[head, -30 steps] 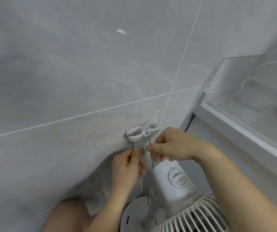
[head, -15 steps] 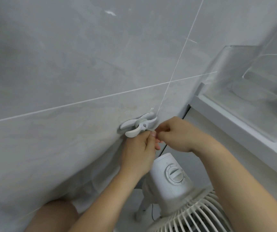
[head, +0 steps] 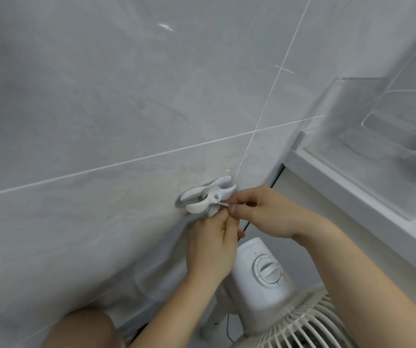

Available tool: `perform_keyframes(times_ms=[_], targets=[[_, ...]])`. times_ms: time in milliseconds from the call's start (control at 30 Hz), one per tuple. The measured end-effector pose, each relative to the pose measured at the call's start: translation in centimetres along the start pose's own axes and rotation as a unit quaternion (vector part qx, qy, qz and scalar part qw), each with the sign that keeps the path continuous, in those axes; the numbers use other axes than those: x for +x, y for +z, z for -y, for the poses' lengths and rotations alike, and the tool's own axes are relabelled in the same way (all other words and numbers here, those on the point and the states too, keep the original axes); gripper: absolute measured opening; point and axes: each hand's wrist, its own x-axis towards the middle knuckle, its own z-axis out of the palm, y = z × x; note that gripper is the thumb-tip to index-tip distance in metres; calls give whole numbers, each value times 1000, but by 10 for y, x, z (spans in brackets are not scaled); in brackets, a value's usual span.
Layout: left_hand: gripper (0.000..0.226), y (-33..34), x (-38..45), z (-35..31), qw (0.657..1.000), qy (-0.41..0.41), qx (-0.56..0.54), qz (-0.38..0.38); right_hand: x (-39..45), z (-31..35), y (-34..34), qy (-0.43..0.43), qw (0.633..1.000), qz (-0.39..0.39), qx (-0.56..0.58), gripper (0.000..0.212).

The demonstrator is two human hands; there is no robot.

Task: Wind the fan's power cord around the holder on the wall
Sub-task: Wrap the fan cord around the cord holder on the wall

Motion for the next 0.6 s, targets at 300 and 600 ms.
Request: perform_keyframes(times_ms=[300,600], targets=[[43,-12,-3,-9,987,56,129,83,6,0,1,15,1000,9,7,25],[39,-55,-13,-42,932,115,322,122,12,-1,2,26,1000,3,9,32]])
